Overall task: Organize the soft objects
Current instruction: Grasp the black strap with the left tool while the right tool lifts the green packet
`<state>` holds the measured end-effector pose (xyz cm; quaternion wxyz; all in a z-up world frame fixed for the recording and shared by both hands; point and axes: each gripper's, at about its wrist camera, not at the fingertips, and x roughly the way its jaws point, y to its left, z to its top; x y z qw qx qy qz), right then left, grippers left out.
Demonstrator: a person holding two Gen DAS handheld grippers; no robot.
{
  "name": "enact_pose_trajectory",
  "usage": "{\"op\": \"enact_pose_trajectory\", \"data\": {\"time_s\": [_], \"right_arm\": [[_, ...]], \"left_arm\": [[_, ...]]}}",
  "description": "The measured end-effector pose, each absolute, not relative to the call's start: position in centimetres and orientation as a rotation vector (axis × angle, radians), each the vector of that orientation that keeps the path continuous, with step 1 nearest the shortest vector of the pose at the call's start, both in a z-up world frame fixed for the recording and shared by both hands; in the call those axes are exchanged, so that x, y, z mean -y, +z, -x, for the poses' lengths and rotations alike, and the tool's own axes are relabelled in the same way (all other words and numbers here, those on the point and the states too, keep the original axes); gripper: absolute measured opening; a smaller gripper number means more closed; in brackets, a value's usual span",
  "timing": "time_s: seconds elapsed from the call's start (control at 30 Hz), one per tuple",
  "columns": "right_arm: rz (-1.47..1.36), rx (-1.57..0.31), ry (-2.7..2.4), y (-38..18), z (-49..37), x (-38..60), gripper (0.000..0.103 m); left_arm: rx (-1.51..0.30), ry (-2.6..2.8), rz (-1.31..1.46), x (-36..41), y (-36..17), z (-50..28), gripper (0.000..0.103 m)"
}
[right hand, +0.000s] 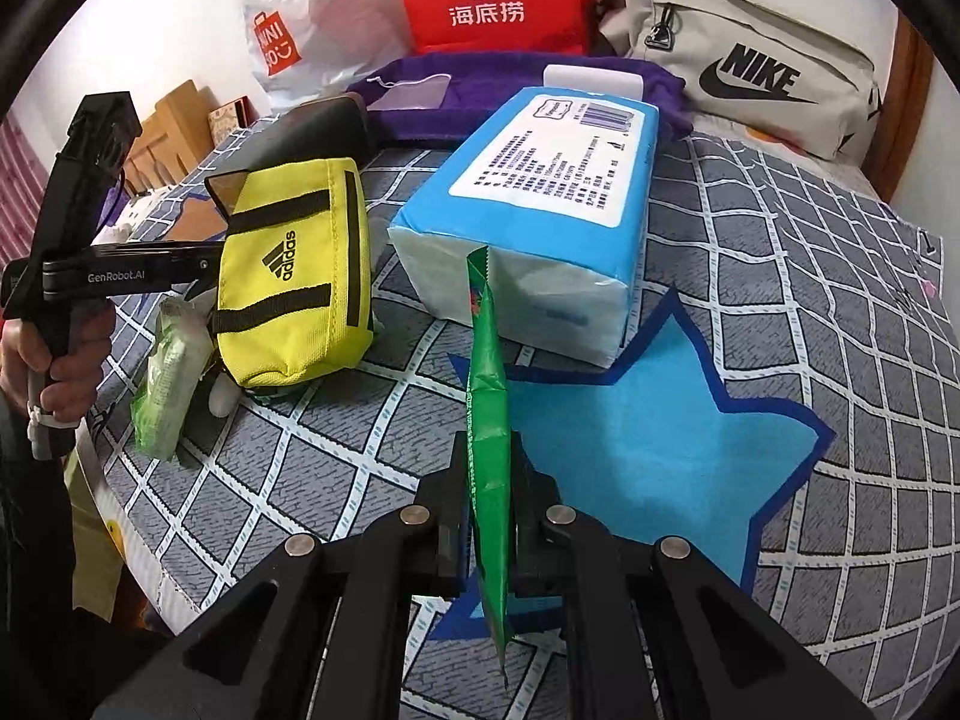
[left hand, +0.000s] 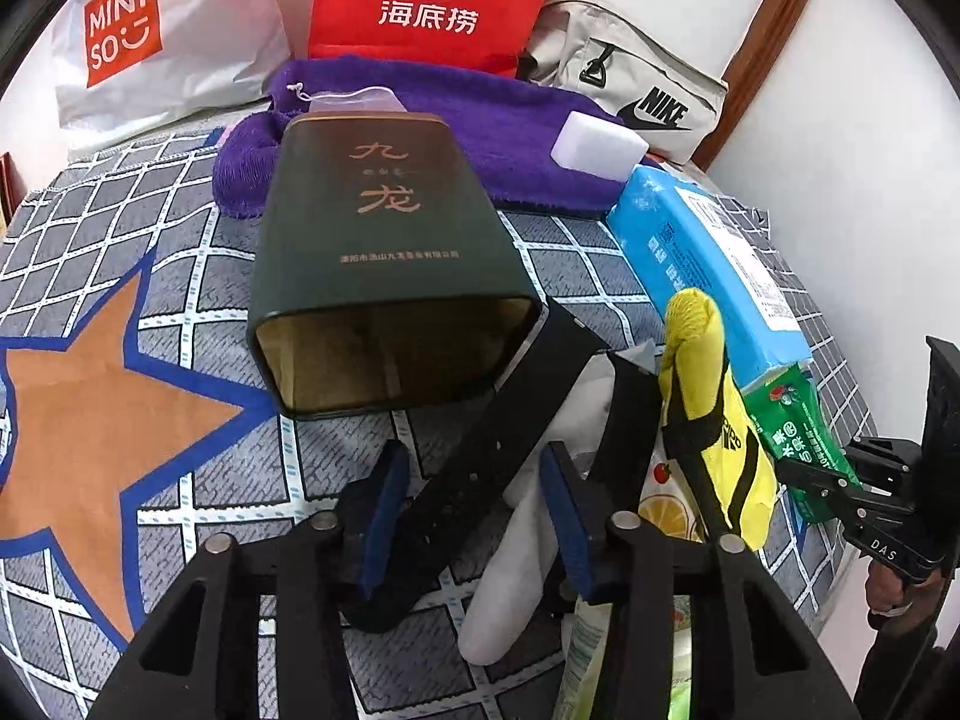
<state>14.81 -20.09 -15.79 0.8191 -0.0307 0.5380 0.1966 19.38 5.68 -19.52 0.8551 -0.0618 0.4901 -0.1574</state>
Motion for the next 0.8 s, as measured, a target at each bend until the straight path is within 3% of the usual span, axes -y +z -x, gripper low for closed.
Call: {"op": "enact_pose_trajectory", "data": {"time_s": [0.03,0.23,0.8], "right_arm": [[0.066,-1.147,0.417,-15.8,-14.8,20.1,0.008],[0.066,-1.142,0.409,-15.6,-14.5,20.1,0.008],[0.066,-1.075,0.417,-13.1,-11.8,20.0,0.008]], "left_arm": [[-1.029,-0.345,0.14,-5.8,-19.4,-19.4,0.03],[-1.015,-0.357,0.117,-5.3,-18.9,-18.5,0.022],[-0.952,-0.322,0.152,-6.0,-16.1,-14.5,0.02]]}}
